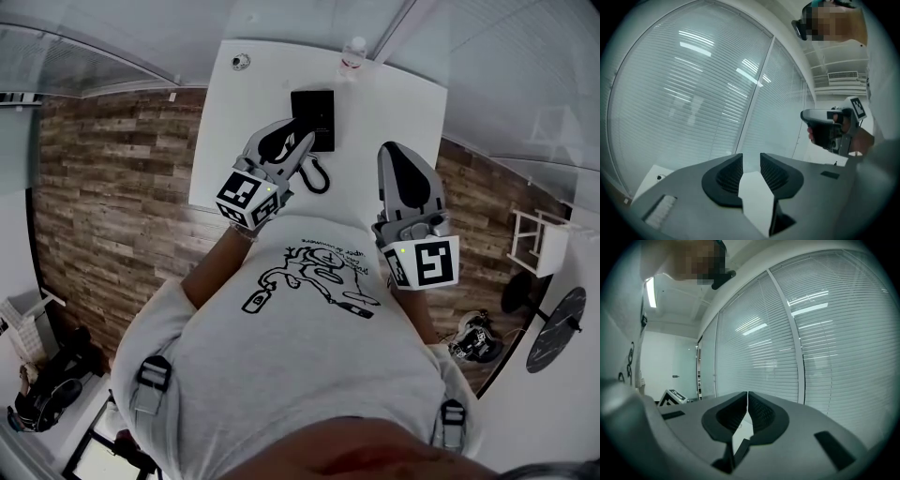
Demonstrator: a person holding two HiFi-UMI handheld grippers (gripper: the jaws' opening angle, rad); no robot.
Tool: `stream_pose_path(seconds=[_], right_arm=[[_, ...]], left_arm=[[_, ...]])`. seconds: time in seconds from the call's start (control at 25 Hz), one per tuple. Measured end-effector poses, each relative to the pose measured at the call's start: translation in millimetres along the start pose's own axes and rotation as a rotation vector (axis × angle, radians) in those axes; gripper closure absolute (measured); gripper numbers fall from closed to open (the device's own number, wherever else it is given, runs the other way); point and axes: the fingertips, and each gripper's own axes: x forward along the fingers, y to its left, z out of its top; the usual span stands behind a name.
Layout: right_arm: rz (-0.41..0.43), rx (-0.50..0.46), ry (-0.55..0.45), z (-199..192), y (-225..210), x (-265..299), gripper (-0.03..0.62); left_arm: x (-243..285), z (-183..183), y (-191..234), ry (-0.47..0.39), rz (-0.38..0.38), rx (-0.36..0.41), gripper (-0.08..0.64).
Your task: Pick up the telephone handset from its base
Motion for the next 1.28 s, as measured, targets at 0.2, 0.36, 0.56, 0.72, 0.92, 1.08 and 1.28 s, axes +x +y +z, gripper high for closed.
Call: stream_pose_path(seconds=[0.2, 0.36, 0.56, 0.72, 0.92, 1.08, 1.28], right_arm=[[-0.003, -0.003, 0.004, 1, 2, -4, 0.583], [-0.006, -0.003, 0.006, -1, 2, -7, 0.584], [-0.007, -0.007, 0.007, -1, 2, -9, 0.584], [-0.011, -0.006, 0.013, -3, 1, -10, 0.584], [-0.013, -0.007, 0.022, -5, 0, -9, 0.584], [-0.016, -0.006, 0.027, -6, -1, -6, 0.584], [-0.02, -0.007, 0.034, -8, -5, -5, 0.584]], left_arm=[[4, -50, 26, 0.082, 0.037, -0.068, 0.44], [8, -81, 44, 0.114, 0.058, -0.114, 0.434], [12, -120, 66, 0.174, 0.081, -0.157, 0.432], [18, -149, 85, 0.22, 0.104, -0.18, 0.423], [27, -179, 111, 0.259, 0.134, -0.229, 0.391], [36, -200, 130, 0.292, 0.144, -0.258, 0.379], [44, -222, 148, 0.317, 0.163, -0.331, 0.341]])
